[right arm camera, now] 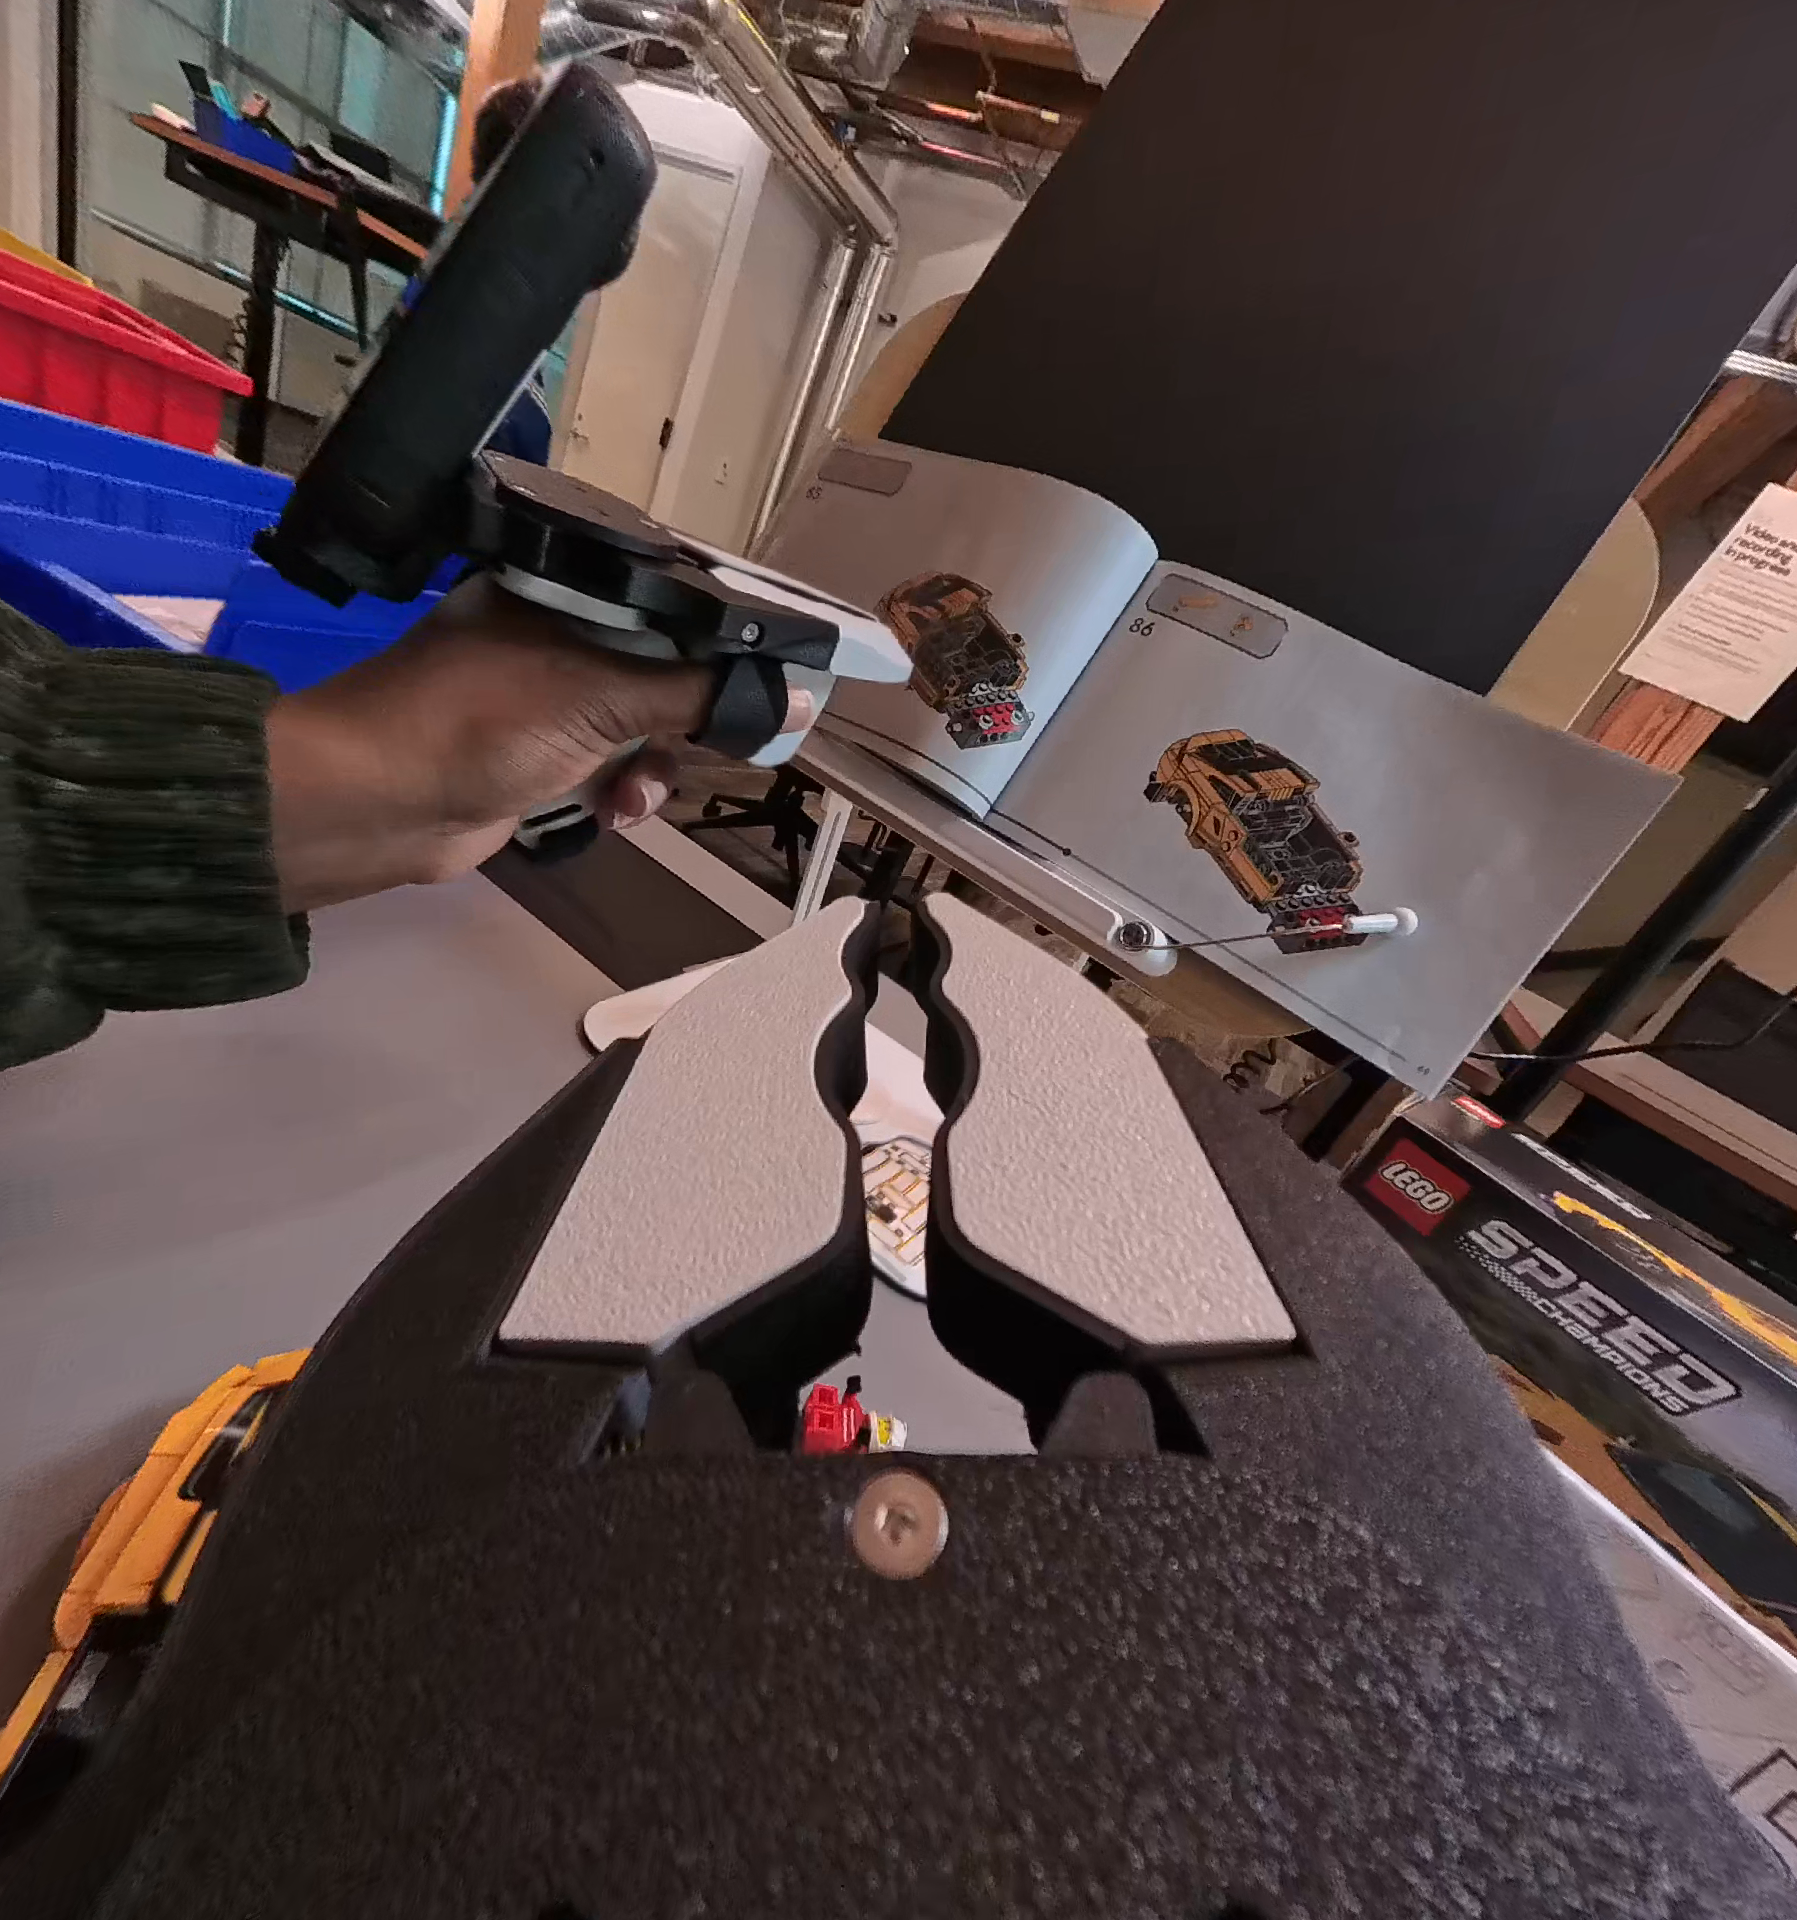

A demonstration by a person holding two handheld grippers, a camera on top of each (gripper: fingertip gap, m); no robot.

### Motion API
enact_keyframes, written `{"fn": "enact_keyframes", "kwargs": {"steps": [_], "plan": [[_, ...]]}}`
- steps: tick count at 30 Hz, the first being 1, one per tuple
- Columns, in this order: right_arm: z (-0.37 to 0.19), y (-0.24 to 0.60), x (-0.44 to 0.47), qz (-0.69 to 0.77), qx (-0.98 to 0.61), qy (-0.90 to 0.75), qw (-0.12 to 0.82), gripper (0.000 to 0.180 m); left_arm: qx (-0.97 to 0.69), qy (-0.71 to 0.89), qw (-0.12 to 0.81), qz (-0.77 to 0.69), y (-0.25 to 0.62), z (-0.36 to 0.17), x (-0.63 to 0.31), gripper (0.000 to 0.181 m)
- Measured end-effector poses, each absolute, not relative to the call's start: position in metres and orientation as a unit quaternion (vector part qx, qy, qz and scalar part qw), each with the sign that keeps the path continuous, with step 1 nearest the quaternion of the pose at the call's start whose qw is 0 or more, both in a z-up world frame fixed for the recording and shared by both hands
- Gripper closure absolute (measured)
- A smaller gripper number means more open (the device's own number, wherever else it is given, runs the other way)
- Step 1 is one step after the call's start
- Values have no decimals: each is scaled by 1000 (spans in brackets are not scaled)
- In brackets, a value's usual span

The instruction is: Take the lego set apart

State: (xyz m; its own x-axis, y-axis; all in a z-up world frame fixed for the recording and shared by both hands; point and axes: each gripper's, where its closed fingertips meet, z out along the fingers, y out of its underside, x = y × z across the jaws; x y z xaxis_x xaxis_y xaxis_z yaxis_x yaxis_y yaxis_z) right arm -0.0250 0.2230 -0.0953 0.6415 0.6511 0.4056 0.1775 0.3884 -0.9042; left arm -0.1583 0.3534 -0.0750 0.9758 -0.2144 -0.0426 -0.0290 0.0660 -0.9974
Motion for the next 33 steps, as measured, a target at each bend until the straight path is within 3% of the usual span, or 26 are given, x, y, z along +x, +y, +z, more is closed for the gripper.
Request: {"fn": "enact_keyframes", "kwargs": {"steps": [33], "plan": [[-110,232,-22,188,-550,-381,719,175,-665,92,740,-49,353,-83,-165,181]]}}
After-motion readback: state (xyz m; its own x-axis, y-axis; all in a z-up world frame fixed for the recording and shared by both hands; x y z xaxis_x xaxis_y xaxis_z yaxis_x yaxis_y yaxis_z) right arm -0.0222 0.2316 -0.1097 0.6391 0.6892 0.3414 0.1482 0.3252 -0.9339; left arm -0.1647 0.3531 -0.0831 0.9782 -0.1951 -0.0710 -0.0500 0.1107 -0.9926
